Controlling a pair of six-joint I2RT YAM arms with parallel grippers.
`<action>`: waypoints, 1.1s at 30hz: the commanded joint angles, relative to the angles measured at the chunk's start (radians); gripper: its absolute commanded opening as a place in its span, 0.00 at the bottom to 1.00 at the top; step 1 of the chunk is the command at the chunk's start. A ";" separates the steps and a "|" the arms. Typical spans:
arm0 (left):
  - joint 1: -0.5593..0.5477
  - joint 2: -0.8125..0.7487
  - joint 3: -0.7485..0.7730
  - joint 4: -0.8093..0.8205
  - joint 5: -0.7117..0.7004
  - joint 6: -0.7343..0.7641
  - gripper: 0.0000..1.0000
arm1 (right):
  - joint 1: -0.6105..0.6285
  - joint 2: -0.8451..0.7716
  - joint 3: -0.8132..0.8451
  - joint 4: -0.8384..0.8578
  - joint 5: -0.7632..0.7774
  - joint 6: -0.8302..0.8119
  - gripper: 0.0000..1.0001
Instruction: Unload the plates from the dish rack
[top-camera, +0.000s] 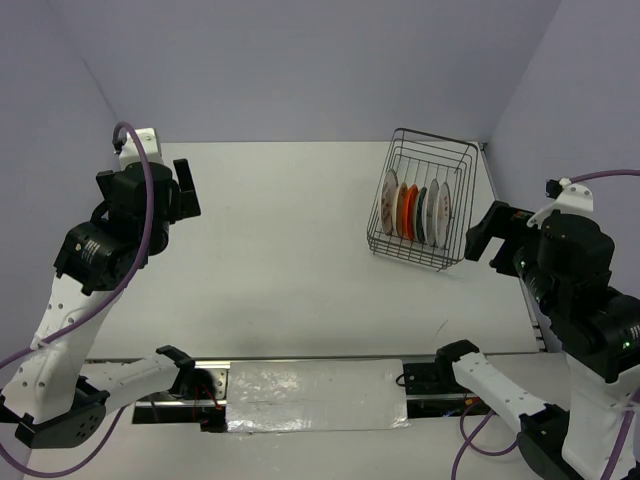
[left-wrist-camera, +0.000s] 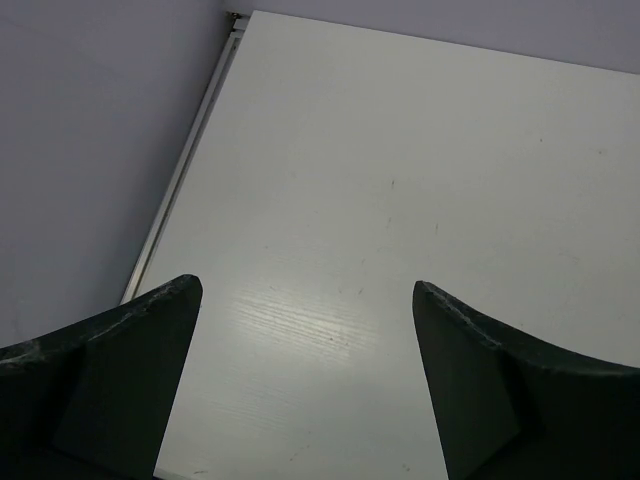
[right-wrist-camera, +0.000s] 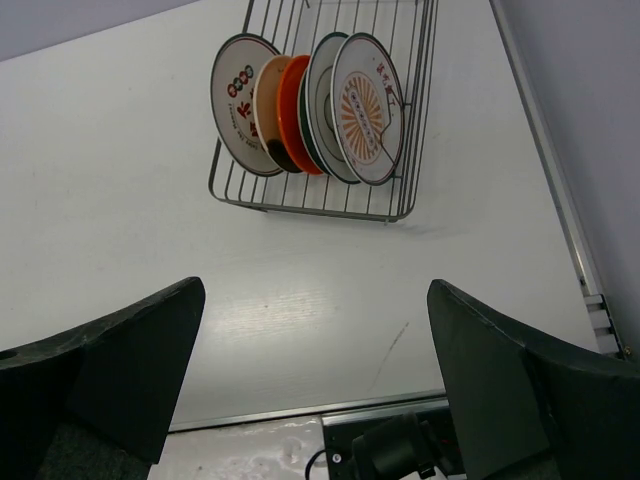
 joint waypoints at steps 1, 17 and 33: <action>-0.003 -0.009 0.028 0.017 -0.028 0.013 1.00 | 0.006 0.023 0.019 0.009 0.014 -0.011 1.00; -0.003 0.032 0.025 -0.033 0.123 -0.021 1.00 | -0.041 0.344 -0.177 0.248 0.031 0.015 0.83; -0.003 -0.020 -0.120 -0.108 0.164 -0.034 0.99 | -0.176 0.670 -0.203 0.526 -0.013 -0.108 0.53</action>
